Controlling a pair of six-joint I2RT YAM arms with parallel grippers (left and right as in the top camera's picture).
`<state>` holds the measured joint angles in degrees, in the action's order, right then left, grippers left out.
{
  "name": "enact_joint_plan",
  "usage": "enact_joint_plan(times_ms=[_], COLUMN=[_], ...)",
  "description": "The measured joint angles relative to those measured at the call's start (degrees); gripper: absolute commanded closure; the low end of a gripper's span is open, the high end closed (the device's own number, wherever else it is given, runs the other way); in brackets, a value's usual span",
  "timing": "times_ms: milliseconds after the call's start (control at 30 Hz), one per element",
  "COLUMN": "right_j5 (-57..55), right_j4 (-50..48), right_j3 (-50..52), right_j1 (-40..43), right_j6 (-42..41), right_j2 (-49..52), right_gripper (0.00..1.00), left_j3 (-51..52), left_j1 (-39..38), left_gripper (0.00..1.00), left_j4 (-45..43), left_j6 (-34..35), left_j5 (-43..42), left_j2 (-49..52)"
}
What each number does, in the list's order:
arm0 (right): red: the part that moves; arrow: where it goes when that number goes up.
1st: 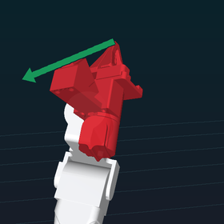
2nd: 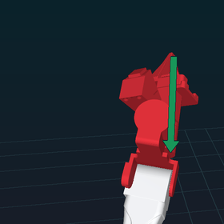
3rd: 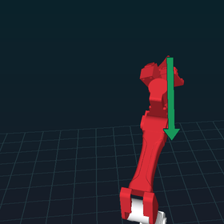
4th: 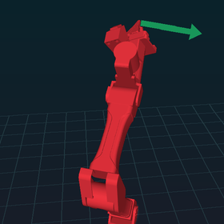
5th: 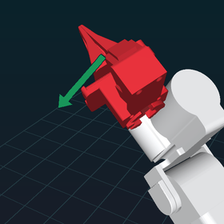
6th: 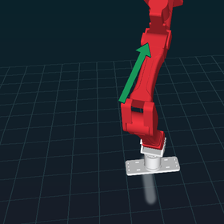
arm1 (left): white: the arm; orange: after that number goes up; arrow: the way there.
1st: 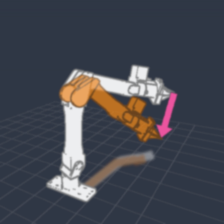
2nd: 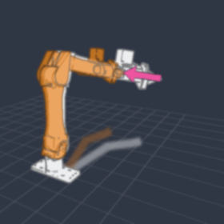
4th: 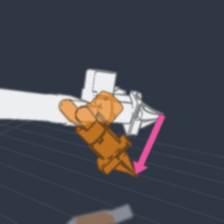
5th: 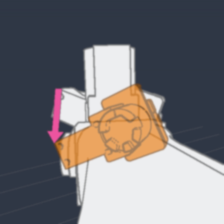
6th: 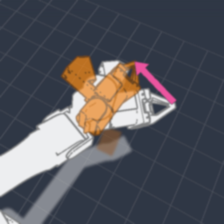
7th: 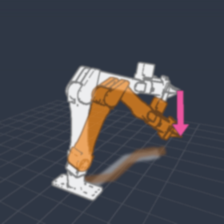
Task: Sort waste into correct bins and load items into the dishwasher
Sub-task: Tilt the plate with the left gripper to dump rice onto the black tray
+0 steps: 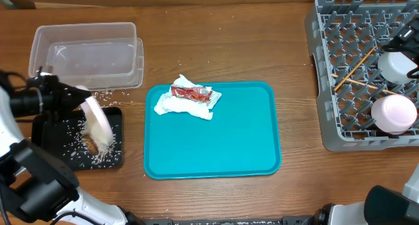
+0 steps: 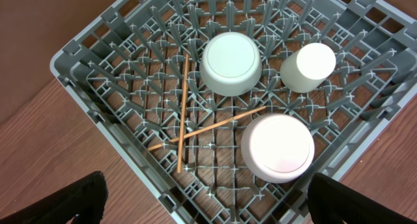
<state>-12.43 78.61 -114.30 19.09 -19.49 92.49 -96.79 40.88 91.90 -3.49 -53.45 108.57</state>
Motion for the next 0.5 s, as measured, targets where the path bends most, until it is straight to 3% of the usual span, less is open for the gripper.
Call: enact_joint_plan(times_ms=[167,500], right_j5=[0.0,0.0], right_j4=[-0.02,-0.02], right_j3=[0.0,0.0], right_j1=[0.0,0.0], right_j6=[0.02,0.0], right_j2=[0.0,0.0], right_gripper=[0.0,0.0], left_j3=[0.31,10.4], left_j1=[6.01,14.38], left_gripper=[0.96,0.96], left_j4=[4.26,4.57], left_j6=[-6.69,-11.65], left_j5=[-6.6,-14.19], left_j2=[-0.07,-0.15])
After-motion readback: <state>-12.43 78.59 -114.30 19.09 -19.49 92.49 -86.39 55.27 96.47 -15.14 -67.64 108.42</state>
